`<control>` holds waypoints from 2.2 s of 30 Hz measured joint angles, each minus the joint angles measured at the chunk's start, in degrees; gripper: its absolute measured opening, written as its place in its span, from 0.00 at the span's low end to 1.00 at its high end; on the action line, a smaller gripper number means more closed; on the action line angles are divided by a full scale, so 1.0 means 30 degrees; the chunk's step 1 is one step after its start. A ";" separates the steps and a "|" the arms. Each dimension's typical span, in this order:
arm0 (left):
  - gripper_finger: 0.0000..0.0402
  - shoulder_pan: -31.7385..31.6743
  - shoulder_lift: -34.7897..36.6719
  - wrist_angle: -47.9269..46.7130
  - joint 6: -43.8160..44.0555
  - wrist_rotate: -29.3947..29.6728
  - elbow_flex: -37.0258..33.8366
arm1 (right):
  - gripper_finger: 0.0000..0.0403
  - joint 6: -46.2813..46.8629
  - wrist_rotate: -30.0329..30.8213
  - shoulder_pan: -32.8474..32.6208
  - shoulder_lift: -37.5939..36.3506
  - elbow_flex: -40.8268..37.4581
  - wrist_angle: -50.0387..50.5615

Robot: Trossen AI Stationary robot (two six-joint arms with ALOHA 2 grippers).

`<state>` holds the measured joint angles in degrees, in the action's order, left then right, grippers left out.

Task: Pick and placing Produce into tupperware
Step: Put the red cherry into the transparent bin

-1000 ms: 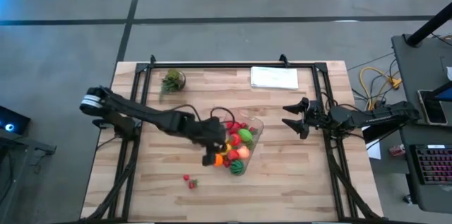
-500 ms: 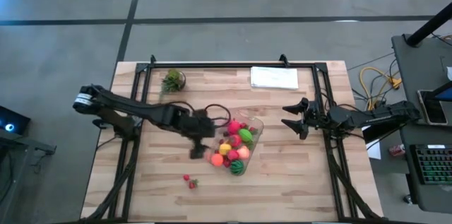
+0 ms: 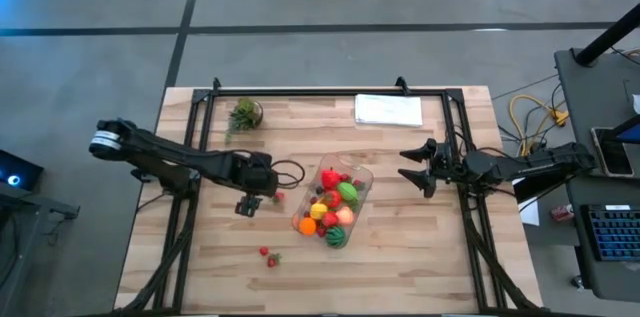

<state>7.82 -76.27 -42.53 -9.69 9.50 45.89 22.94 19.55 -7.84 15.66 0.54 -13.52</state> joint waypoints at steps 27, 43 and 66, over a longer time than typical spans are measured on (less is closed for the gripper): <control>0.48 -0.3363 -0.3093 0.3260 -0.1917 -0.2993 -0.1240 | 0.81 -0.0003 0.0000 -0.0003 0.0095 0.0000 0.0000; 0.18 -0.3491 -0.3279 0.4078 -0.2041 -0.3139 -0.1211 | 0.81 -0.0007 0.0000 -0.0002 0.0095 0.0007 0.0000; 0.16 -0.3445 0.1126 0.2641 -0.0724 -0.4273 0.5280 | 0.81 -0.0005 -0.0005 -0.0007 0.0114 0.0015 0.0000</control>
<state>-2.51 -72.89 -34.61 -11.86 -3.32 61.73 22.92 19.54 -7.86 16.00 0.58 -13.52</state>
